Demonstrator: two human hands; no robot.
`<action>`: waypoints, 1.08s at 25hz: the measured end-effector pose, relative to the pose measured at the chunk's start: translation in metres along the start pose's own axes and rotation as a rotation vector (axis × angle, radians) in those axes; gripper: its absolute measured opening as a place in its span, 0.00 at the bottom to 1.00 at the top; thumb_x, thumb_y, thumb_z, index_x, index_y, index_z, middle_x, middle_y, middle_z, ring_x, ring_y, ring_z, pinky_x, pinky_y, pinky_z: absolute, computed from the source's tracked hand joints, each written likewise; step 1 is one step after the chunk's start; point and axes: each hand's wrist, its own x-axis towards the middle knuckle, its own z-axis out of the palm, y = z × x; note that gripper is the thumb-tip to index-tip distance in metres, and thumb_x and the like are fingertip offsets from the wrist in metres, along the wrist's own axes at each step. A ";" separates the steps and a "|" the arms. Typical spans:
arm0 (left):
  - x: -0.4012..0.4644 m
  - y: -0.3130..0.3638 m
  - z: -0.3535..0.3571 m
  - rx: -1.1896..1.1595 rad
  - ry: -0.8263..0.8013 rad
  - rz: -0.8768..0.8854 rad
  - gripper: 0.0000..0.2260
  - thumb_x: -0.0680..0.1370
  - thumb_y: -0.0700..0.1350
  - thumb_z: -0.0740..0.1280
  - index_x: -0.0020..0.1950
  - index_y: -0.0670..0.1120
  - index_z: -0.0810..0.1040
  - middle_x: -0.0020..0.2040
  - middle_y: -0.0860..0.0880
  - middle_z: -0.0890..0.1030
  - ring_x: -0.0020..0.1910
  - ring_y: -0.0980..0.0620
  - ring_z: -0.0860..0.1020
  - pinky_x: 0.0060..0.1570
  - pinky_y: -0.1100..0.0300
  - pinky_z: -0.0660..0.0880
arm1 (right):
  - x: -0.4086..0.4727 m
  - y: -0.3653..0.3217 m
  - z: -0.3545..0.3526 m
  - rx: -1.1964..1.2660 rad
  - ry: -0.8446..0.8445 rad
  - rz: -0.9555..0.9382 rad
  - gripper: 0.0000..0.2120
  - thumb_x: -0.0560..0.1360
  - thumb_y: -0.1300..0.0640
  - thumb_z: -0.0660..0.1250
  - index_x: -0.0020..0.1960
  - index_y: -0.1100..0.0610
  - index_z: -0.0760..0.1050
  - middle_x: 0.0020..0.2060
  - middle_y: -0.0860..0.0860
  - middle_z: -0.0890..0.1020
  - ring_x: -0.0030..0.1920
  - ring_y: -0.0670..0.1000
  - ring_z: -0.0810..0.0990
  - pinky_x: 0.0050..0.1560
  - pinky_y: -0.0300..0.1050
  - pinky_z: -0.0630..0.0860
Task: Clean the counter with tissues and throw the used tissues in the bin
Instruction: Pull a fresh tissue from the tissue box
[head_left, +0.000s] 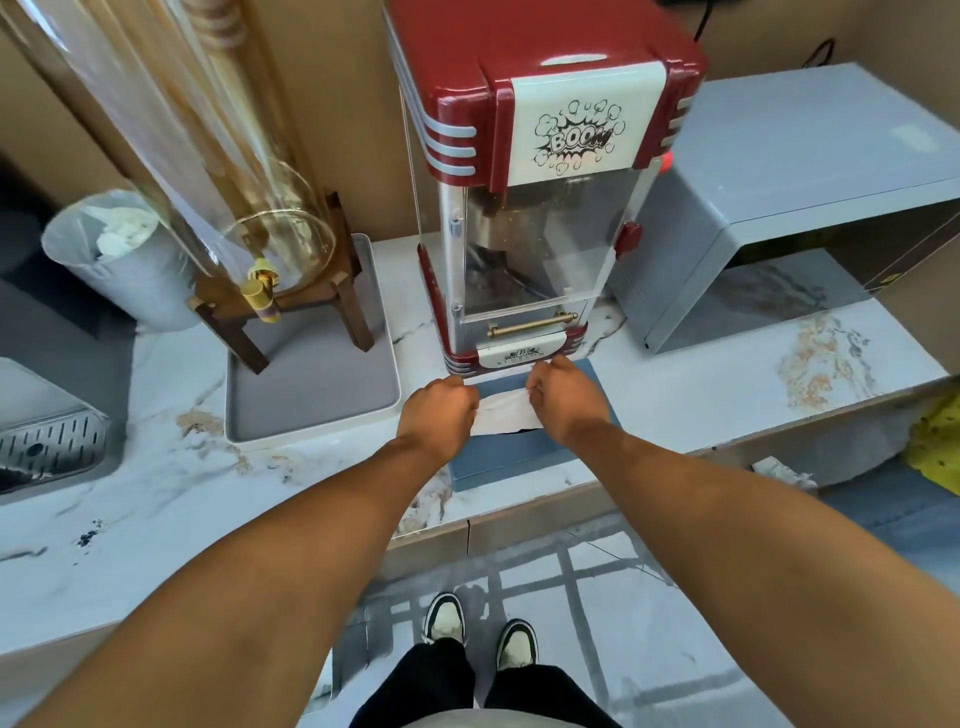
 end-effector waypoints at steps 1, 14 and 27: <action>-0.003 0.000 -0.003 0.008 0.011 -0.017 0.08 0.81 0.42 0.64 0.55 0.45 0.82 0.54 0.44 0.81 0.52 0.41 0.79 0.50 0.51 0.79 | -0.001 -0.002 -0.002 0.008 -0.001 -0.019 0.08 0.80 0.60 0.60 0.53 0.54 0.77 0.55 0.53 0.77 0.50 0.57 0.79 0.51 0.50 0.80; -0.107 -0.044 -0.044 0.065 0.176 -0.325 0.07 0.80 0.40 0.66 0.56 0.45 0.82 0.53 0.45 0.81 0.48 0.42 0.80 0.49 0.52 0.80 | -0.025 -0.094 0.002 0.083 -0.081 -0.372 0.07 0.77 0.57 0.60 0.51 0.53 0.76 0.52 0.53 0.81 0.52 0.57 0.79 0.50 0.50 0.78; -0.285 -0.196 -0.066 0.091 0.194 -0.572 0.09 0.80 0.39 0.64 0.58 0.44 0.81 0.56 0.44 0.79 0.53 0.39 0.80 0.50 0.48 0.79 | -0.101 -0.313 0.072 -0.001 -0.076 -0.671 0.02 0.78 0.56 0.62 0.47 0.51 0.72 0.47 0.54 0.82 0.43 0.56 0.77 0.42 0.46 0.75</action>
